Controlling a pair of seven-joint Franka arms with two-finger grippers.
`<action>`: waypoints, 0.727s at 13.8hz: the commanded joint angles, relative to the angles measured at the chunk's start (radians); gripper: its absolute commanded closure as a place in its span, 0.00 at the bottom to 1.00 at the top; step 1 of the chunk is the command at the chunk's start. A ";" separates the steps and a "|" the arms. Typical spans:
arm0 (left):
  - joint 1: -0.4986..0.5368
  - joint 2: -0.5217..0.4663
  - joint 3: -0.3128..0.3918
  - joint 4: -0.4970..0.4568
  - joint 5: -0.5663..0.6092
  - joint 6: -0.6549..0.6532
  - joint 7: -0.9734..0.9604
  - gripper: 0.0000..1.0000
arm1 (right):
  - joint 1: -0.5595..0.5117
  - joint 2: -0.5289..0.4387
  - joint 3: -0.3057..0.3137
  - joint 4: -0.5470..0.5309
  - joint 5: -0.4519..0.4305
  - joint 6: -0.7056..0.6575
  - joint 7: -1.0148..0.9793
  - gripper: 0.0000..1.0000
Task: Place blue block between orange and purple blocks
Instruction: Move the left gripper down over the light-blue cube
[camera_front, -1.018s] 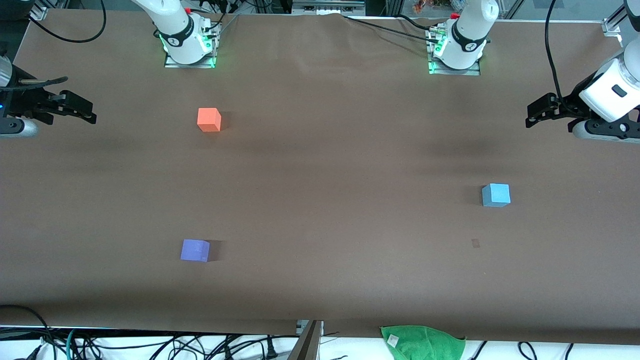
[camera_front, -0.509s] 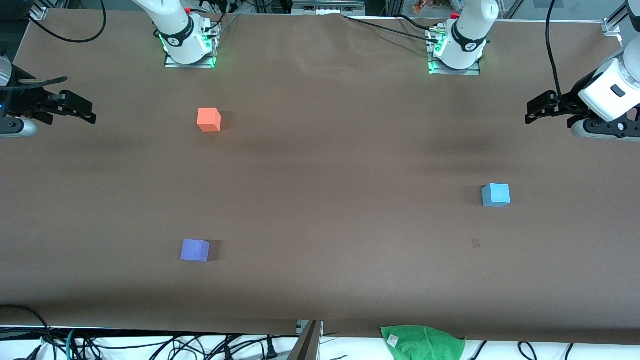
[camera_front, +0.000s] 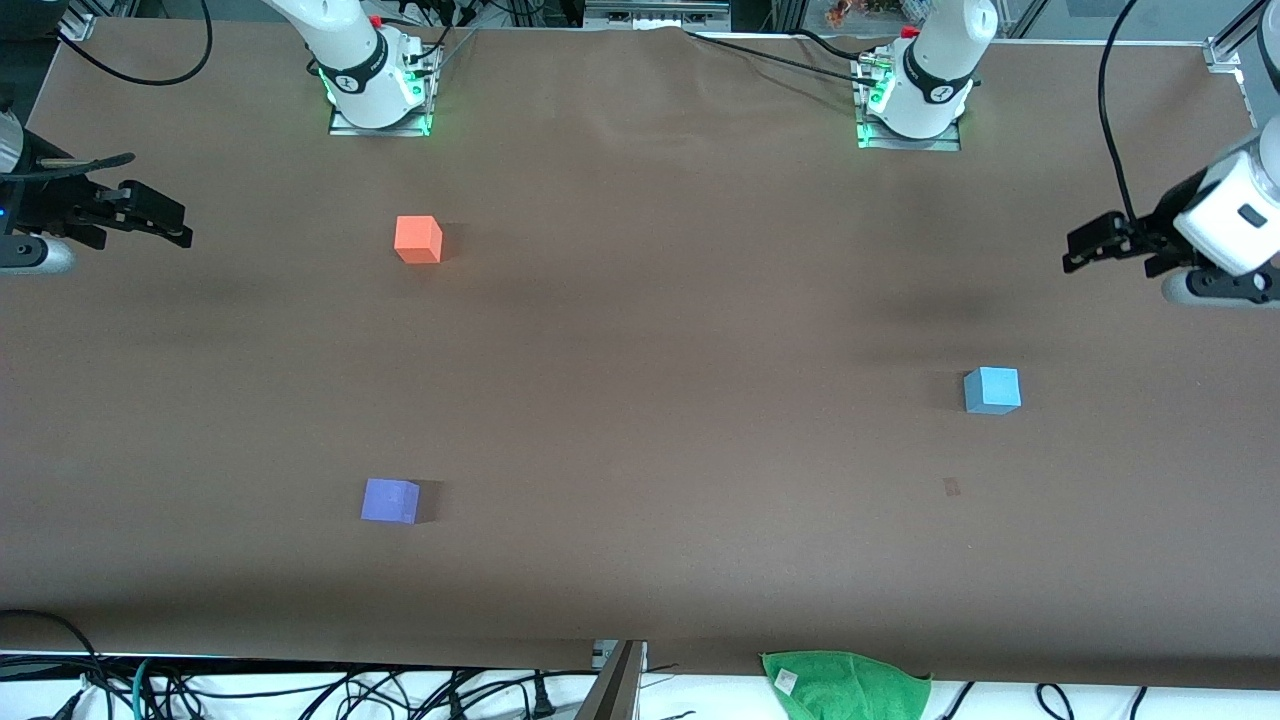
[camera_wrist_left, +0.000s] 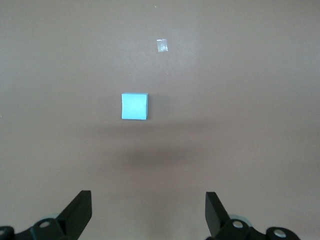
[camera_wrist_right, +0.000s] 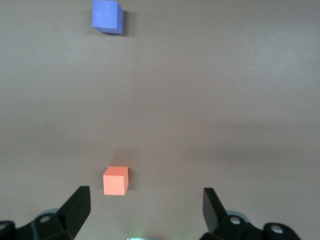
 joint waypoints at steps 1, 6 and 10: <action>0.004 0.073 -0.005 0.025 0.025 0.066 0.000 0.00 | -0.004 0.004 -0.001 0.018 0.017 -0.011 -0.011 0.01; 0.037 0.183 -0.005 0.019 0.026 0.186 0.014 0.00 | -0.005 0.004 -0.003 0.020 0.017 -0.008 -0.011 0.01; 0.037 0.225 -0.005 -0.054 0.042 0.168 0.065 0.00 | -0.005 0.006 -0.003 0.018 0.017 -0.006 -0.011 0.01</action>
